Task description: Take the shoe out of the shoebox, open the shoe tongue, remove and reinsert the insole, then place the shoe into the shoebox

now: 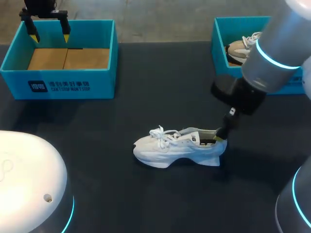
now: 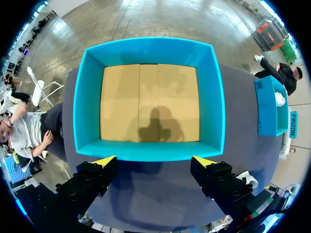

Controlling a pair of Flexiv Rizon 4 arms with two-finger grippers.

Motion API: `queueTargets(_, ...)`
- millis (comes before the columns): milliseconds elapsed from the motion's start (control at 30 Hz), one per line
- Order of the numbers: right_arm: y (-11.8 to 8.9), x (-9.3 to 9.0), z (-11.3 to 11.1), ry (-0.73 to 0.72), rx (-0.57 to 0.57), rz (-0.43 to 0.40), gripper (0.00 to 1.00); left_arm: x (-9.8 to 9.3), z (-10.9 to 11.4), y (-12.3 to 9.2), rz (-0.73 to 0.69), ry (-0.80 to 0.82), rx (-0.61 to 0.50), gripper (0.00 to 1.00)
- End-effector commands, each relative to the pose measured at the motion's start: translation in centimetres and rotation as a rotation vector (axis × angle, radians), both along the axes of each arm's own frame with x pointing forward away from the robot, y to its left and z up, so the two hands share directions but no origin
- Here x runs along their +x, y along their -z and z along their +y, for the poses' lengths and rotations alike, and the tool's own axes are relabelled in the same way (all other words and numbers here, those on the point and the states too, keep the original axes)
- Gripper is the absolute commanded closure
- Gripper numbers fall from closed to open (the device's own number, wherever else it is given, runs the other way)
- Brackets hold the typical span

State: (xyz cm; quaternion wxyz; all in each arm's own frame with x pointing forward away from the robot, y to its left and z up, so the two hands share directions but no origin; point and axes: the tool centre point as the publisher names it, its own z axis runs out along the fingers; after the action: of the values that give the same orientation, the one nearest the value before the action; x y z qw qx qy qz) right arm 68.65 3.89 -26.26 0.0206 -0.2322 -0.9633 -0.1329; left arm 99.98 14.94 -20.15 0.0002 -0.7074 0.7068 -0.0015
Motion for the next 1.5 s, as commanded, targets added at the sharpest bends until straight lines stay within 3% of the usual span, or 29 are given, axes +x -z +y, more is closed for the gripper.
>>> queueTargets(33,0.3,0.0,-0.6,-0.25,0.101,-0.051,0.0,0.0,0.0,-0.1,0.001,0.0,0.001,0.0)
queueTargets(867,0.3,0.0,-0.6,-0.25,0.101,-0.051,0.0,0.0,0.0,-0.1,0.001,0.0,0.001,0.0)
queueTargets(1500,2.4,2.6,-6.2,-0.356,0.273,-0.208,0.0,0.0,0.0,-0.1,0.001,0.0,0.001,0.0)
